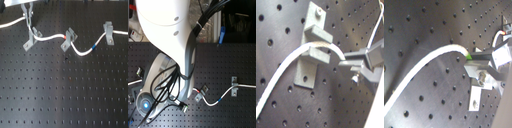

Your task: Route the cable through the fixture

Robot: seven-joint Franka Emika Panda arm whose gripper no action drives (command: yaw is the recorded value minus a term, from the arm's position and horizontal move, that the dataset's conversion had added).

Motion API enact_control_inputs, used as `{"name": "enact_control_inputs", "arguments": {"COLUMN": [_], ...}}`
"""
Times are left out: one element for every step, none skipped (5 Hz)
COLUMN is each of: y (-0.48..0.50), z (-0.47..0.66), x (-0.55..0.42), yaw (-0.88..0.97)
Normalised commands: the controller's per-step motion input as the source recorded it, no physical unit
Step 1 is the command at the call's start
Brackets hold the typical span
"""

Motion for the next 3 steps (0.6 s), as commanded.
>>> {"name": "enact_control_inputs", "arguments": {"y": [0.301, 0.351, 0.284], "z": [0.15, 0.2, 0.05], "x": [-0.118, -0.118, -0.077], "yaw": [0.0, 0.01, 0.01]}}
